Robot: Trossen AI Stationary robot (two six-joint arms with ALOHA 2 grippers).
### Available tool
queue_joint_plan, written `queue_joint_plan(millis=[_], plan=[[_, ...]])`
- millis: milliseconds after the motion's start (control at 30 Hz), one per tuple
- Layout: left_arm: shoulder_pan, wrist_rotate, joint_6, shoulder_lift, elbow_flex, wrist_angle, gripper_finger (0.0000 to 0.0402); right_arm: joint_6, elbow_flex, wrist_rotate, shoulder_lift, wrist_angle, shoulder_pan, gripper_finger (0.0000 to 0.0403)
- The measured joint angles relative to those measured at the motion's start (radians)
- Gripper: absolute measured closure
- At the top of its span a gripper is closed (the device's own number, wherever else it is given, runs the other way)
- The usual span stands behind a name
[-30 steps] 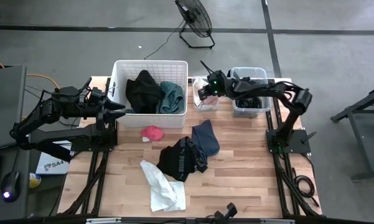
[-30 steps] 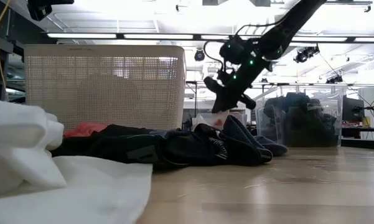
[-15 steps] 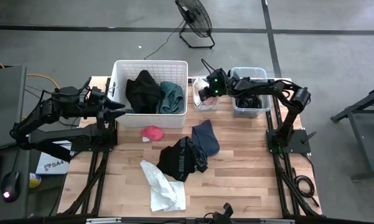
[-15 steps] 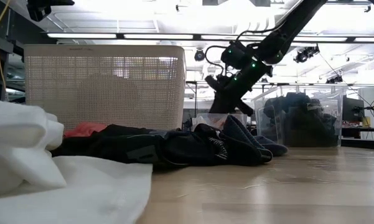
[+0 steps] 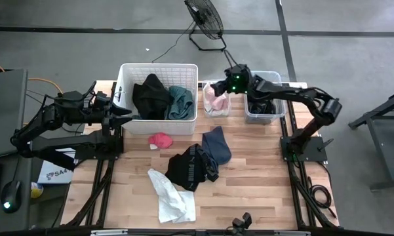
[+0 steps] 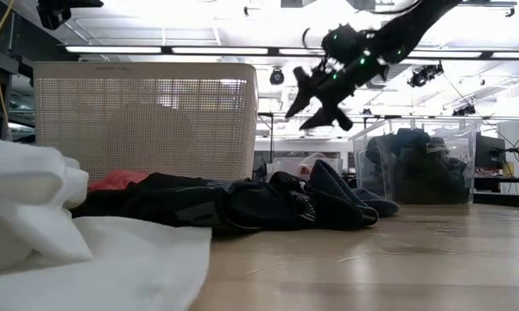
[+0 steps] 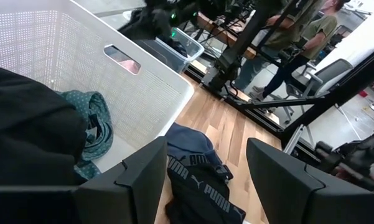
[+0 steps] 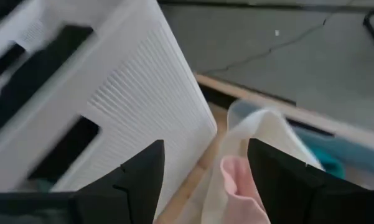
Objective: Pick & Place Cloths
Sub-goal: Put the dark blue sock into the left transparent bin
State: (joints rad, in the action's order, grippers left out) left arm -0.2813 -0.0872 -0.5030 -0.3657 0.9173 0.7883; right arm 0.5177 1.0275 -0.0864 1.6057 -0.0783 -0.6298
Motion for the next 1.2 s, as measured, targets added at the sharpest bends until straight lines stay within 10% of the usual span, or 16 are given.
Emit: queue_joint_plan(millis=[533, 1200], plan=[[0.0, -0.043, 0.025, 0.0, 0.0, 0.06, 0.0186, -0.127, 0.0, -0.001, -0.254, 0.417, 0.281, 0.0229], [0.0, -0.061, 0.136, 0.0, 0.0, 0.072, 0.0186, -0.113, 0.0, 0.265, -0.134, 0.567, 0.656, 0.0176]])
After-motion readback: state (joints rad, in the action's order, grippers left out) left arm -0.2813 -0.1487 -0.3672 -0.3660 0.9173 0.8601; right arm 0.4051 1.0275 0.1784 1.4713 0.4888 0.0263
